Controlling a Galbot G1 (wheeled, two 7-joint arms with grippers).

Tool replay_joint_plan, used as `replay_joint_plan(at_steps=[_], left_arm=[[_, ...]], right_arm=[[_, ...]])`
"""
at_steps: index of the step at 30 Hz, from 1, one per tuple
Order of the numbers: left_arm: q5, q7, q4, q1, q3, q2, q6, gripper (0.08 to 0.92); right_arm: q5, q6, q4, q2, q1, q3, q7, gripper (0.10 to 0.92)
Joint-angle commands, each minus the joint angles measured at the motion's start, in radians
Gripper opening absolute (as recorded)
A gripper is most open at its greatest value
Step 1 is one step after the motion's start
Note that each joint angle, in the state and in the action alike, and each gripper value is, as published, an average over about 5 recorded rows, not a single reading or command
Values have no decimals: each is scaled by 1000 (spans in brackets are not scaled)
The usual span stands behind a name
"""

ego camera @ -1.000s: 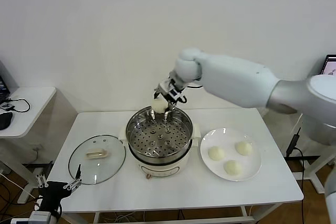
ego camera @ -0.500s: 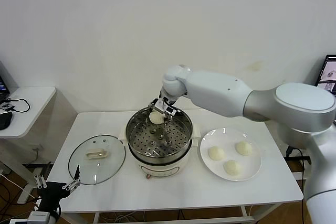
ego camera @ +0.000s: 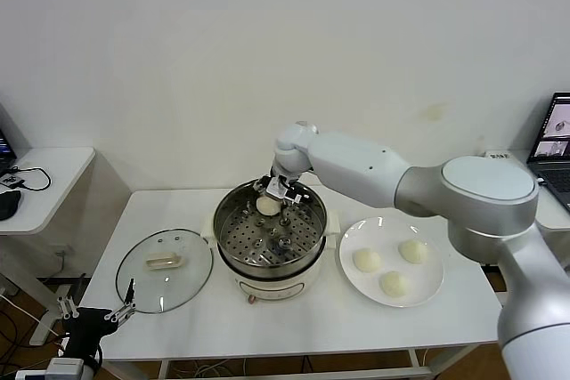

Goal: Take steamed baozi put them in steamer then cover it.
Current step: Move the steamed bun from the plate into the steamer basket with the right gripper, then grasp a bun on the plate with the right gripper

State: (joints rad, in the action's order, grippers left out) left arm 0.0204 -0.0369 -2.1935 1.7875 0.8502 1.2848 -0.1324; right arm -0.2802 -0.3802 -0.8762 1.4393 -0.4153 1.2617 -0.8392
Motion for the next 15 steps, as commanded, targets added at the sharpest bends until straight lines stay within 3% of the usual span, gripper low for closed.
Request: replay_joint_plan(at_steps=[1,7,15], left_arm=[[0,0,-3,1,1,0,-1,823],[2,2,-16,4,8,-5,-3,823],[14,6,-42,8,15,-18,-9,823]], right_arm=[[-34,-27,24,9,12,-1,14,819],[161,57,-99,-55,-93,-6,-35,823],[469,548,-455,-289,-279,-2,-153,823]])
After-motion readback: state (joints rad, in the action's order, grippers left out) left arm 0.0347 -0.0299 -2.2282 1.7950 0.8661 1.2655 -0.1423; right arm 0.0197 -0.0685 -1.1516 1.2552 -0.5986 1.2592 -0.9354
